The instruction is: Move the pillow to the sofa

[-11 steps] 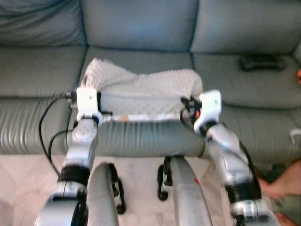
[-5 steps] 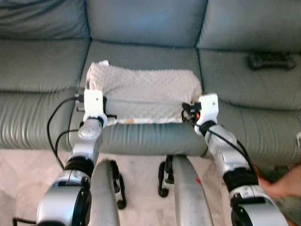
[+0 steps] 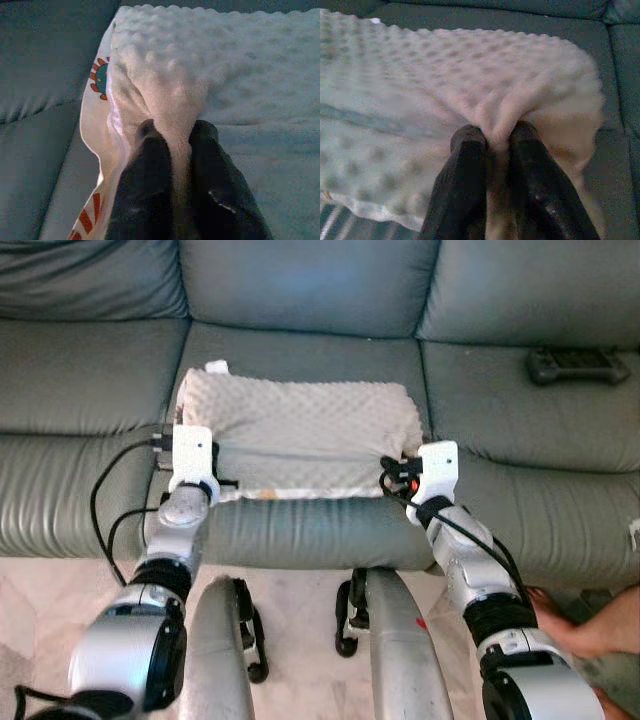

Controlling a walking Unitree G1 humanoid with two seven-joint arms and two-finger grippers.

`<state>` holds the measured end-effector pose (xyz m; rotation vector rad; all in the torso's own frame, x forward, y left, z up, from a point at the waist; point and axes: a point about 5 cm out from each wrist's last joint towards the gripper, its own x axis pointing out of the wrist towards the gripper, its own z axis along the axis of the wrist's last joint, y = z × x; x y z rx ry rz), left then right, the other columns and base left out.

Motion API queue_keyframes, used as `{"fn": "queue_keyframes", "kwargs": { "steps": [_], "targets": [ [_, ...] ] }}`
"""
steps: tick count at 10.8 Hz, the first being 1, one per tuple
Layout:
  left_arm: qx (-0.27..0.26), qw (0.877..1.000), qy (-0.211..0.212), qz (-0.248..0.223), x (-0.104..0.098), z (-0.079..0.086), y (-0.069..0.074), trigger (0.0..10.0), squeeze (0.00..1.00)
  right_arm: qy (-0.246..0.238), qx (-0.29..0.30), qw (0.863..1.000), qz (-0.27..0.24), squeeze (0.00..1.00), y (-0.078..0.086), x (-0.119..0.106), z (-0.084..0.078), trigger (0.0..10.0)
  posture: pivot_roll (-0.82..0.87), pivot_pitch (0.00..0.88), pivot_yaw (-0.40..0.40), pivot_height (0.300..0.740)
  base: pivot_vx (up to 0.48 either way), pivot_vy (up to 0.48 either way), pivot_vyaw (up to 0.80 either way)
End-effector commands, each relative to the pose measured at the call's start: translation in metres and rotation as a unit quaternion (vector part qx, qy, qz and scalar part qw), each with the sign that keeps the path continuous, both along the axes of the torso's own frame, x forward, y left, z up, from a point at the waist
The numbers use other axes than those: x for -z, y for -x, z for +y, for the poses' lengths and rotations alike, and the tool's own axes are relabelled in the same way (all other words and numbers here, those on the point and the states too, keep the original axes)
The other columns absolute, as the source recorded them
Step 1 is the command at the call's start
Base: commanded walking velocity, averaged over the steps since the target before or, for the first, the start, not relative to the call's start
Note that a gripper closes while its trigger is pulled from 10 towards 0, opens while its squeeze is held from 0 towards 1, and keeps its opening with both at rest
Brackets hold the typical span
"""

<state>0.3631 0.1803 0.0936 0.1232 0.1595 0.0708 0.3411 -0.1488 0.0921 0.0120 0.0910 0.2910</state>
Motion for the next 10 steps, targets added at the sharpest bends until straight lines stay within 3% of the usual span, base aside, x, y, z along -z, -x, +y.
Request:
{"fn": "queue_keyframes", "kwargs": {
  "steps": [1,3,6,8,9,10],
  "targets": [
    [-0.016,1.000,-0.002,0.007,0.004,0.008,0.002,10.0,1.00,-0.003,0.020,1.000,0.009,1.00,0.003,0.007,-0.010,10.0,-0.11,0.372,-0.039,0.635,0.000,0.000,0.00],
    [-0.016,1.000,-0.006,0.022,0.008,0.009,0.003,10.0,1.00,-0.004,0.014,1.000,0.009,1.00,0.006,0.010,-0.009,10.0,-0.11,0.371,-0.039,0.635,0.000,0.000,0.00],
    [0.052,0.998,-0.031,0.028,0.007,-0.008,0.000,10.0,1.00,-0.018,-0.003,1.000,-0.001,1.00,0.008,0.007,0.005,10.0,-0.11,0.371,-0.043,0.635,0.000,0.000,0.00],
    [0.081,0.993,-0.088,0.004,-0.003,-0.014,-0.005,10.0,1.00,-0.021,-0.011,1.000,-0.013,1.00,0.009,0.002,0.011,10.0,-0.11,0.365,-0.042,0.635,0.000,0.000,0.00],
    [0.086,0.987,-0.137,-0.019,-0.010,-0.013,-0.007,10.0,1.00,-0.025,-0.008,1.000,-0.015,1.00,0.010,0.002,0.013,10.0,-0.11,0.356,-0.043,0.635,0.000,0.000,0.00],
    [0.087,0.984,-0.152,-0.024,-0.012,-0.013,-0.008,10.0,1.00,-0.022,-0.001,1.000,-0.018,1.00,0.011,0.002,0.014,10.0,-0.11,0.341,-0.042,0.635,0.000,0.000,0.00]
  ]
}}
